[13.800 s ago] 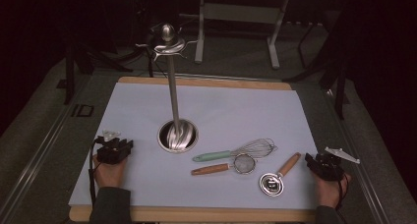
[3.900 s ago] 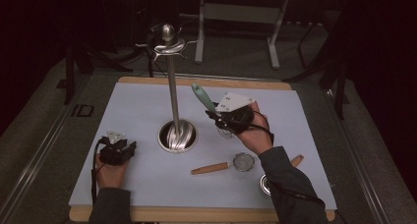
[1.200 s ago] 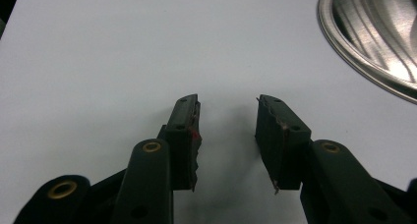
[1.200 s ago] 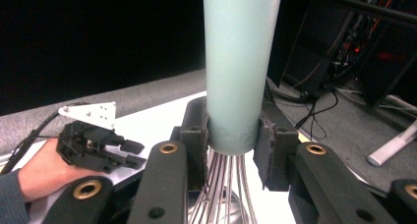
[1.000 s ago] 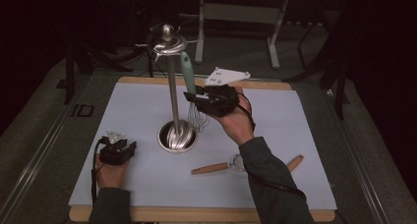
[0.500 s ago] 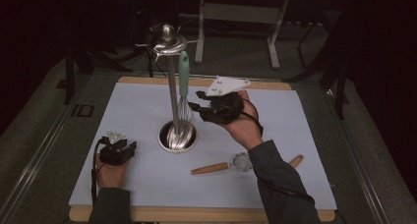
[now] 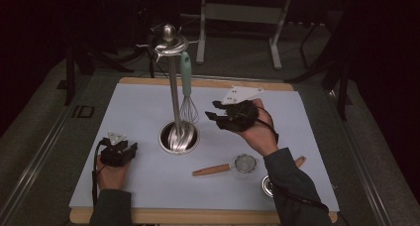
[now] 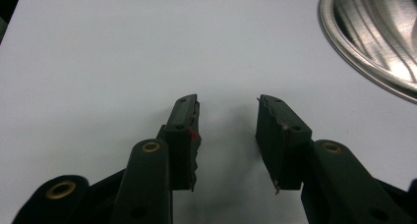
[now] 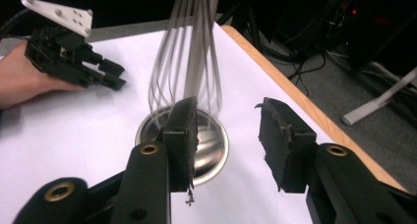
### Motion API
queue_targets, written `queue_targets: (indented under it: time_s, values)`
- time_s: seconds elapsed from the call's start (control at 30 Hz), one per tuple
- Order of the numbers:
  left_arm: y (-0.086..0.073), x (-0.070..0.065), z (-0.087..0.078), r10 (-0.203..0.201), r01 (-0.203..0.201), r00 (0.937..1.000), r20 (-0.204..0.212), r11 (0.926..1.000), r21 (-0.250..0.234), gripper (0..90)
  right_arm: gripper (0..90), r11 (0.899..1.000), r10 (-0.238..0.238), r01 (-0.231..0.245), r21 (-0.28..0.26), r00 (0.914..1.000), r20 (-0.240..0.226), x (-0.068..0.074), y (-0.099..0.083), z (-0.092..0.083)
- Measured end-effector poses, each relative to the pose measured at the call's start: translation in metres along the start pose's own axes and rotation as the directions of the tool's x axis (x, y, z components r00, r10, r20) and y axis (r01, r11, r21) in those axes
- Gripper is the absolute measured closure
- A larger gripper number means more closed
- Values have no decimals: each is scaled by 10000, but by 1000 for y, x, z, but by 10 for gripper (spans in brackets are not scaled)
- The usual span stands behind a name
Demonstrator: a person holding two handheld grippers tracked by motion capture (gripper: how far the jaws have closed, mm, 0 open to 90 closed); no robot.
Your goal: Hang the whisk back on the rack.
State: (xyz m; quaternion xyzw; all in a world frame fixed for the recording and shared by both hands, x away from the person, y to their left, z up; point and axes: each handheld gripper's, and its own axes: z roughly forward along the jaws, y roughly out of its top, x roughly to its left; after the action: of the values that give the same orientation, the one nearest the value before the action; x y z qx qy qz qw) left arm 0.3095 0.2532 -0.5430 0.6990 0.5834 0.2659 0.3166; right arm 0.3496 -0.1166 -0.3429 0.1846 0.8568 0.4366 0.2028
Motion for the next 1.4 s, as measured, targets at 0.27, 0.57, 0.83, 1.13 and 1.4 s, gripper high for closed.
queue_targets:
  time_s: [0.27,0.57,0.83,1.13,1.4]
  values:
    - [0,0,-1,54,-54,10000,-43,10000,-52,610,581,9989,201,-203,428,9998,54,-8,-21,-1]
    - [-1,0,-2,23,-23,10000,34,9998,-218,645,579,9939,730,-739,814,9972,138,-12,-45,-1]
    - [-1,-1,-3,177,-176,9998,22,9995,-265,706,570,9801,1295,-1367,1442,9899,583,-15,-69,0]
    - [-1,-2,-3,204,-205,9998,-19,9993,-317,704,544,9648,1975,-2130,1541,9741,1101,-21,-96,-7]
    - [-1,-3,-3,259,-261,9996,-58,9992,-314,698,538,9461,2656,-2899,1443,9497,1662,-26,-128,-19]
